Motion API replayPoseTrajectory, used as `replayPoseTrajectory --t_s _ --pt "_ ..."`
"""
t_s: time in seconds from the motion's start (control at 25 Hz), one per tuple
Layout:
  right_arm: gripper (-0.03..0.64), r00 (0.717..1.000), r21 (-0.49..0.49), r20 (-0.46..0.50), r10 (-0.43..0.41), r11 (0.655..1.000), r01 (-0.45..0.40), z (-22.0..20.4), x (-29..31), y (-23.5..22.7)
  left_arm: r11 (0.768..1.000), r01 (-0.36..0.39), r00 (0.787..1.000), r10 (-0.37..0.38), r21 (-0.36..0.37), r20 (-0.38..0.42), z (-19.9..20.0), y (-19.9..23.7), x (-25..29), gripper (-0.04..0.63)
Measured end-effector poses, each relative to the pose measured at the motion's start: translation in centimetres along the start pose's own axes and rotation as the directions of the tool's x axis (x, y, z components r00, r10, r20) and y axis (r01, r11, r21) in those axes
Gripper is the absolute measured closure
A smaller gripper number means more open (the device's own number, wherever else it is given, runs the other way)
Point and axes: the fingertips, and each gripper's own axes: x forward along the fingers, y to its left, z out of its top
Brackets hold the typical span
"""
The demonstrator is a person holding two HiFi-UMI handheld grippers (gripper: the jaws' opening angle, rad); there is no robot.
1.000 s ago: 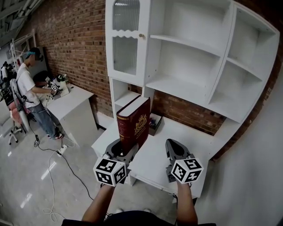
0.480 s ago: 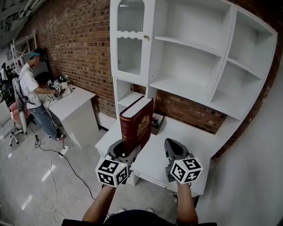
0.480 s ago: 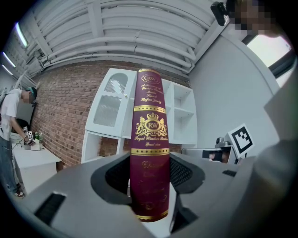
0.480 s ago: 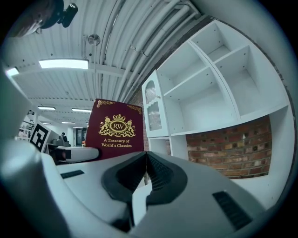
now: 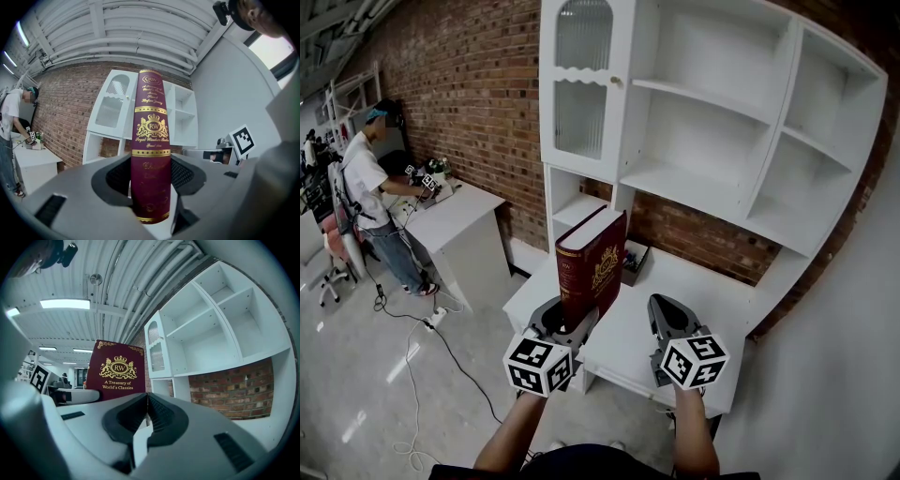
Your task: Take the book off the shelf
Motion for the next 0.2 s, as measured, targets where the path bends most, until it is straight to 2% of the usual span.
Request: replayPoseTrajectory --t_s 0.2 --pt "0.597 1.0 0.0 -0.002 0.004 1.0 -0.004 -0.1 -0.01 -0.09 1.0 -0.008 1.0 0.008 -0.002 0.002 -0.07 0.02 -0.04 0.365"
